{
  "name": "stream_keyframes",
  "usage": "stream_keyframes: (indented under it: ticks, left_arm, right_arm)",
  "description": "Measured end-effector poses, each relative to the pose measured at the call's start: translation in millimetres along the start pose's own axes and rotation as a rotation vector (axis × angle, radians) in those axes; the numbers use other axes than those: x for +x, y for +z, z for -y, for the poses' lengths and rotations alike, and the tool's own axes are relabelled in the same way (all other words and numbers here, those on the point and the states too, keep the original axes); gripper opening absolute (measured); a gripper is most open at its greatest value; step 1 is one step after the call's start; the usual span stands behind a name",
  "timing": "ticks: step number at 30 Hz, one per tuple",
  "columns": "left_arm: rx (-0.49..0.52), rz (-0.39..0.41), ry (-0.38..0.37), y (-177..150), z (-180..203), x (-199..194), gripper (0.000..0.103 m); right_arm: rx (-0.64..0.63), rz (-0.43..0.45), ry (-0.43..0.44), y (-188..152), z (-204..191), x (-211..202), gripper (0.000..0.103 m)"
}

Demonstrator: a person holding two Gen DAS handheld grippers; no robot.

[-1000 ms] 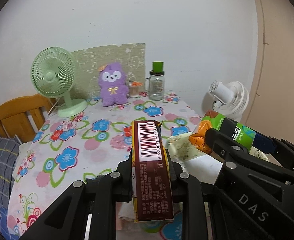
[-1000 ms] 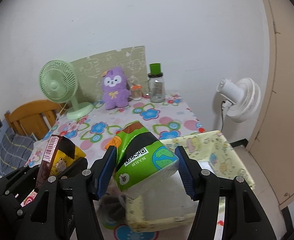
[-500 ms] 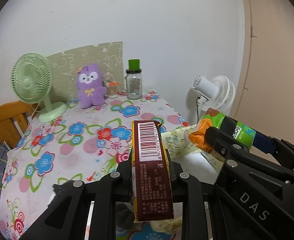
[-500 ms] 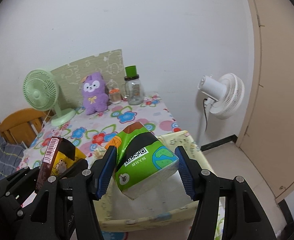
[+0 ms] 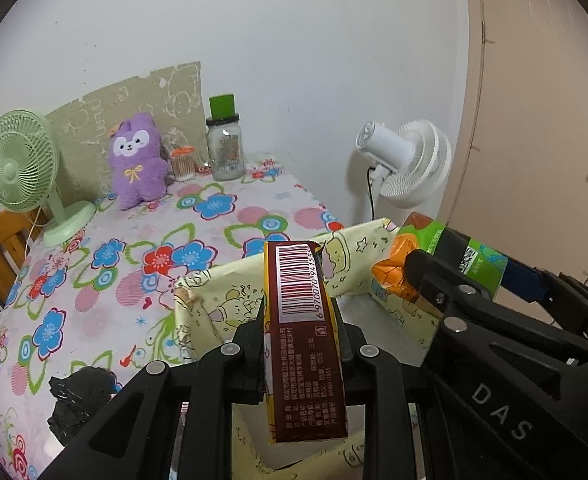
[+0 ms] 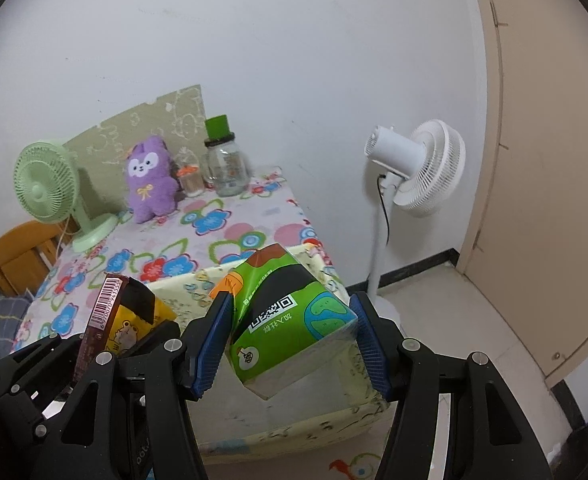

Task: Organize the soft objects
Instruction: 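Release the snack box into the yellow box while right releases tissue pack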

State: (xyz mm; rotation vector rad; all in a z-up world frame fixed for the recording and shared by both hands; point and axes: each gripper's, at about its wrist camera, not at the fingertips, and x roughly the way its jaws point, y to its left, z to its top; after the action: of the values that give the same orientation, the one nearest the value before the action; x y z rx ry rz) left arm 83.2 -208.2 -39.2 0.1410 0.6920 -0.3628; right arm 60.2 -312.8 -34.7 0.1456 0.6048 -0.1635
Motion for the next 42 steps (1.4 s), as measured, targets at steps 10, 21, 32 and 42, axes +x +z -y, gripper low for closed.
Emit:
stream_keyframes:
  ticks: [10,21,32,42]
  left_arm:
    - [0.003,-0.080,0.025,0,-3,21,0.044]
    - [0.007,-0.064,0.069,3,-10,21,0.080]
    - [0.014,-0.018,0.077,2,-15,-1,0.094]
    - [0.007,0.032,0.089,-5,-29,-30,0.097]
  right_arm:
    - [0.002,-0.035,0.037,2,4,24,0.063]
    - [0.002,-0.069,0.098,4,-10,42,0.082]
    - [-0.003,-0.001,0.036,3,-19,20,0.100]
    - [-0.024,0.043,0.025,-1,-38,-12,0.102]
